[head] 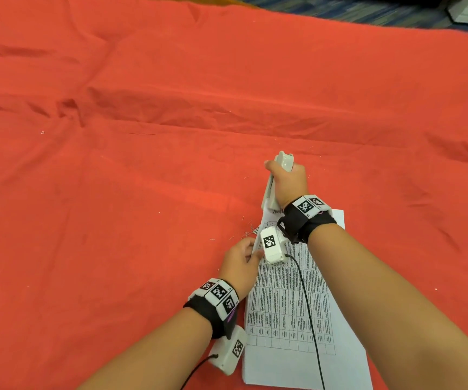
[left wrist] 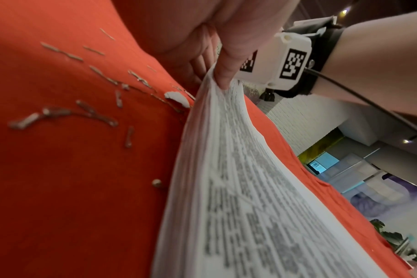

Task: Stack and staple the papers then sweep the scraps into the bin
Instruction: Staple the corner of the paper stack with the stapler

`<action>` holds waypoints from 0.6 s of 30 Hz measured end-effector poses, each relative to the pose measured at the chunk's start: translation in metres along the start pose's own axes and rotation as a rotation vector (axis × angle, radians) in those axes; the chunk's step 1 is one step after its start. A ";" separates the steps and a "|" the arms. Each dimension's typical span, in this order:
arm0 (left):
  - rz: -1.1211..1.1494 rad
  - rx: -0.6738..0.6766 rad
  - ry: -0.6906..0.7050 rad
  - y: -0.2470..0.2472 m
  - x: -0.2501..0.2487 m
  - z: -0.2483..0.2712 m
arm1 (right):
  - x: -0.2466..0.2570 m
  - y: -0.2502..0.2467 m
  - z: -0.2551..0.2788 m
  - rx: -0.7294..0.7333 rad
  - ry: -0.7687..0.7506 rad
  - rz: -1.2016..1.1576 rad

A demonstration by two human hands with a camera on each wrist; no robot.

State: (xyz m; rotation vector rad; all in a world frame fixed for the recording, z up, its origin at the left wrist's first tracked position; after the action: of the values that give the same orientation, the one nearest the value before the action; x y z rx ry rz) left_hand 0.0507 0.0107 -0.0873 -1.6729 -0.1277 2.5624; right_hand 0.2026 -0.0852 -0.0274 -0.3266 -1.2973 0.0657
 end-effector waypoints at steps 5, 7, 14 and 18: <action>0.025 0.059 -0.141 0.003 0.014 0.036 | 0.005 -0.003 0.005 0.014 0.001 -0.020; 0.017 0.102 -0.187 0.008 0.024 0.056 | 0.009 -0.006 0.008 0.022 -0.010 -0.051; 0.020 0.000 -0.193 0.014 0.020 0.078 | 0.029 -0.042 0.001 0.070 0.087 -0.189; 0.018 -0.041 -0.219 -0.012 0.000 0.076 | 0.035 -0.109 -0.010 -0.157 0.093 -0.333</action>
State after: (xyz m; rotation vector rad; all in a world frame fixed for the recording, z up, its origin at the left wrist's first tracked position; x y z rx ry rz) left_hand -0.0187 0.0203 -0.0560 -1.4060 -0.1806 2.7677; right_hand 0.2071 -0.1830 0.0332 -0.2403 -1.2516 -0.3311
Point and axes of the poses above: each hand's wrist, its own z-axis away from the middle knuckle, its own y-axis out of the palm, x = y × z, the point moved 2 cm from there along -z, towards the middle knuckle, and after that the axes turned 6 degrees about z, right-handed, at the moved point
